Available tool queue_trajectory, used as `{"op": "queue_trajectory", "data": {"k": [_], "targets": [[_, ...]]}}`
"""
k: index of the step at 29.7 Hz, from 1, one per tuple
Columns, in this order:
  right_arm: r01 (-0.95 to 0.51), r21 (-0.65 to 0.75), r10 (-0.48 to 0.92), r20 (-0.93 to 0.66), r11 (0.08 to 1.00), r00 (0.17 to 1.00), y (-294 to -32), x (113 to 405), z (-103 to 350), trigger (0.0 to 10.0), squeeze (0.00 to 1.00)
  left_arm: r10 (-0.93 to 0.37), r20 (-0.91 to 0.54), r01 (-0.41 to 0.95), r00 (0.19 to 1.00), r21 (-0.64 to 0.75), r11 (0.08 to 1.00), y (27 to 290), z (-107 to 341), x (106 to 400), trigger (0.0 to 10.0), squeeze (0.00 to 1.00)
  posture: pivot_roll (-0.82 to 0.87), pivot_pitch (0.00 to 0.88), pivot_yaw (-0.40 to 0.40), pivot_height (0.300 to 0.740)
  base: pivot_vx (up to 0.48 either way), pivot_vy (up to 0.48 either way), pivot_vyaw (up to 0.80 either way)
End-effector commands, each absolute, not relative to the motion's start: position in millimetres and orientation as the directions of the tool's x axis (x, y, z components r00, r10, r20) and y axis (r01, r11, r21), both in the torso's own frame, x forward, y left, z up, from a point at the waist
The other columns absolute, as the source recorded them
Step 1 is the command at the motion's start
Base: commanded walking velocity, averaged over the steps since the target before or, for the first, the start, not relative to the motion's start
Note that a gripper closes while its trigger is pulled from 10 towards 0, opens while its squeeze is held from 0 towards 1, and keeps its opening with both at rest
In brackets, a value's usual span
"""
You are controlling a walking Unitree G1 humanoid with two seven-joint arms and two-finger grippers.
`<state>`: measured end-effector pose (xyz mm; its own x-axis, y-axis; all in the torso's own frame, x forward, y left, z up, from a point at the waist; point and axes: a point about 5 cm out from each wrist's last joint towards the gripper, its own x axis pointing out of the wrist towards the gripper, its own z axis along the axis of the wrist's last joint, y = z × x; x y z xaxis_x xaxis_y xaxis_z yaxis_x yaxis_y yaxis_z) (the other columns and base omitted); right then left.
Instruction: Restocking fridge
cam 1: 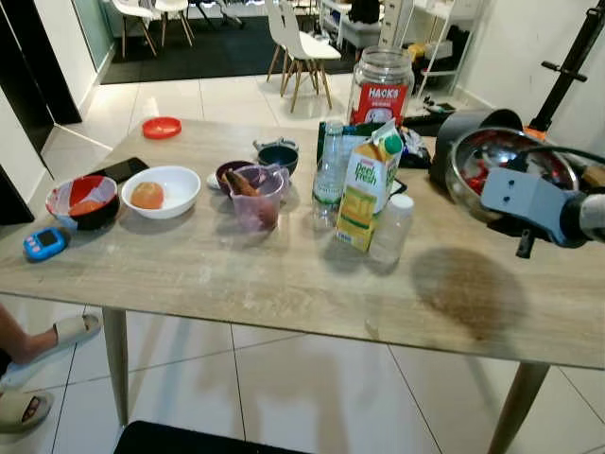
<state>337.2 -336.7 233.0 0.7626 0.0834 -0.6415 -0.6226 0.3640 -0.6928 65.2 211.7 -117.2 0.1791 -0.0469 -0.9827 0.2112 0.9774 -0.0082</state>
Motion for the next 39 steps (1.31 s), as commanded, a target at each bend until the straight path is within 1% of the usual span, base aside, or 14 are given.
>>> {"op": "queue_trajectory", "data": {"k": [1,2,3,4,7,9,11,14,19,23,30,32,35,39], "targets": [[-0.602,-0.706,-0.003,-0.65,0.373,0.76,-352,332,235,0.0,0.0,-0.049,-0.982,0.208,0.184,-0.01,0.978,212,-117,67,10.0,0.0,0.04,0.0,-0.031,0.74,0.0,0.0,0.0],[-0.602,-0.706,-0.003,-0.65,0.373,0.76,-352,332,235,0.0,0.0,-0.049,-0.982,0.208,0.184,-0.01,0.978,212,-117,67,10.0,0.0,0.04,0.0,-0.031,0.74,0.0,0.0,0.0],[-0.615,-0.692,-0.038,-0.675,0.377,0.736,-358,328,230,0.0,0.0,-0.049,-0.982,0.207,0.183,-0.01,0.978,212,-117,67,10.0,0.0,0.04,0.0,-0.031,0.74,0.0,0.0,0.0],[-0.622,-0.678,-0.113,-0.707,0.392,0.699,-372,320,222,0.0,0.0,-0.05,-0.982,0.208,0.183,-0.011,0.978,212,-117,67,10.0,0.0,0.04,0.0,-0.032,0.74,0.0,0.0,0.0],[-0.621,-0.677,-0.148,-0.714,0.394,0.684,-377,317,219,0.0,0.0,-0.05,-0.982,0.207,0.184,-0.011,0.978,212,-117,67,10.0,0.0,0.04,0.0,-0.032,0.74,0.0,0.0,0.0],[-0.61,-0.683,-0.218,-0.719,0.402,0.661,-389,311,215,0.0,0.0,-0.051,-0.982,0.208,0.184,-0.012,0.978,211,-117,67,10.0,0.0,0.03,0.0,-0.036,0.74,0.0,0.0,0.0],[-0.598,-0.685,-0.251,-0.719,0.416,0.648,-396,307,213,0.0,0.0,-0.051,-0.981,0.209,0.185,-0.012,0.978,211,-117,67,10.0,0.0,0.03,0.0,-0.036,0.74,0.0,0.0,0.0],[-0.571,-0.683,-0.322,-0.724,0.455,0.61,-414,294,206,0.0,0.0,-0.052,-0.981,0.21,0.185,-0.013,0.978,210,-117,67,10.0,0.0,0.03,0.0,-0.04,0.74,0.0,0.0,0.0],[-0.559,-0.681,-0.352,-0.727,0.472,0.589,-421,287,202,0.0,0.0,-0.053,-0.981,0.211,0.185,-0.013,0.977,210,-117,67,10.0,0.0,0.03,0.0,-0.042,0.74,0.0,0.0,0.0],[-0.489,-0.689,-0.439,-0.721,0.534,0.537,-441,264,188,0.0,0.0,-0.054,-0.982,0.211,0.182,-0.014,0.977,209,-118,66,10.0,0.0,0.03,0.0,-0.043,0.74,0.0,0.0,0.0],[-0.436,-0.698,-0.481,-0.711,0.568,0.512,-452,251,183,0.0,0.0,-0.054,-0.982,0.212,0.181,-0.014,0.977,208,-118,65,10.0,0.0,0.03,0.0,-0.041,0.74,0.0,0.0,0.0],[-0.383,-0.699,-0.515,-0.709,0.604,0.481,-462,236,176,0.0,0.0,-0.055,-0.982,0.215,0.179,-0.016,0.976,208,-118,64,10.0,0.0,0.02,0.0,-0.035,0.74,0.0,0.0,0.0],[-0.35,-0.698,-0.532,-0.709,0.625,0.463,-467,227,172,0.0,0.0,-0.056,-0.982,0.217,0.178,-0.017,0.976,207,-118,64,10.0,0.0,0.02,0.0,-0.034,0.74,0.0,0.0,0.0],[-0.263,-0.697,-0.573,-0.705,0.666,0.418,-479,204,161,0.0,0.0,-0.057,-0.983,0.22,0.176,-0.017,0.975,208,-118,63,10.0,0.0,0.02,0.0,-0.028,0.74,0.0,0.0,0.0]]}}
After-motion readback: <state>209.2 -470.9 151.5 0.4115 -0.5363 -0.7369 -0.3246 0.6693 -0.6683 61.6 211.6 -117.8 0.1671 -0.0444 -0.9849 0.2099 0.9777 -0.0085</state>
